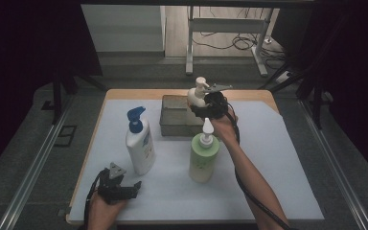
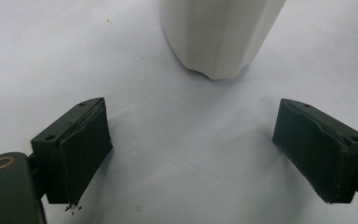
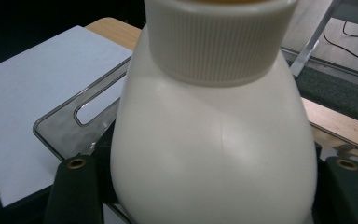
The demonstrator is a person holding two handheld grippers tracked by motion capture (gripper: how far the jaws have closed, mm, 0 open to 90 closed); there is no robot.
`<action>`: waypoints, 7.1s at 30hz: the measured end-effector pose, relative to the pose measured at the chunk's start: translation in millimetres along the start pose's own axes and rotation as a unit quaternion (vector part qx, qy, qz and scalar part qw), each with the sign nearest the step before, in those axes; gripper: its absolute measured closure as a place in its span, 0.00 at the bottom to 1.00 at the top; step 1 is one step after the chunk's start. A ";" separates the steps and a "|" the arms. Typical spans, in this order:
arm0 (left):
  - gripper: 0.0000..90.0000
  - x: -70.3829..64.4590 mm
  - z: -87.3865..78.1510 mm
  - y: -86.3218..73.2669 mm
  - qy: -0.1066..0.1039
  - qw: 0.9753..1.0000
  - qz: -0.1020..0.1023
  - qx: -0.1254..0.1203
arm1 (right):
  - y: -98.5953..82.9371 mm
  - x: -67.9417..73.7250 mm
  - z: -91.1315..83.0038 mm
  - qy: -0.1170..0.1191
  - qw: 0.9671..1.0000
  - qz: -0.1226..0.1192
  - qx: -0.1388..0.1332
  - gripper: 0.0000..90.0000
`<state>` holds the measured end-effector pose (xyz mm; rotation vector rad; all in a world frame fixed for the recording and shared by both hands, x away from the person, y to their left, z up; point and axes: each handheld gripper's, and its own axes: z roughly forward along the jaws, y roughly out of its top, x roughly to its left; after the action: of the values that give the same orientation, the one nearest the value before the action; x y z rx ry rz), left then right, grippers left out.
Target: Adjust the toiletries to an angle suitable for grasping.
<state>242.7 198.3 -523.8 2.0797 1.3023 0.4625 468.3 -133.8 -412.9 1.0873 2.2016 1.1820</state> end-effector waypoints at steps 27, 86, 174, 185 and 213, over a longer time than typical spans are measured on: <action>0.12 -0.3 0.0 0.0 0.000 1.000 0.000 0.000 | -28.0 -9.7 -36.3 0.036 0.999 0.002 0.000 0.42; 0.12 -0.1 0.0 0.1 0.000 1.000 0.000 0.000 | -49.1 -31.3 5.8 -0.005 0.996 0.059 0.061 0.98; 0.12 0.1 0.1 0.2 -0.001 1.000 0.000 0.000 | -19.7 19.4 70.2 0.097 0.991 0.020 0.094 0.98; 0.12 0.1 0.1 0.2 -0.001 1.000 0.000 0.000 | -16.9 24.0 70.6 0.112 0.990 0.013 0.088 0.98; 0.12 0.1 0.2 0.3 -0.001 1.000 0.000 0.000 | -17.2 26.0 66.7 0.140 0.987 -0.007 0.083 0.93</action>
<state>243.0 198.2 -523.7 2.0801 1.3006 0.4610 488.7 -85.0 -464.1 1.0173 2.5578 1.2276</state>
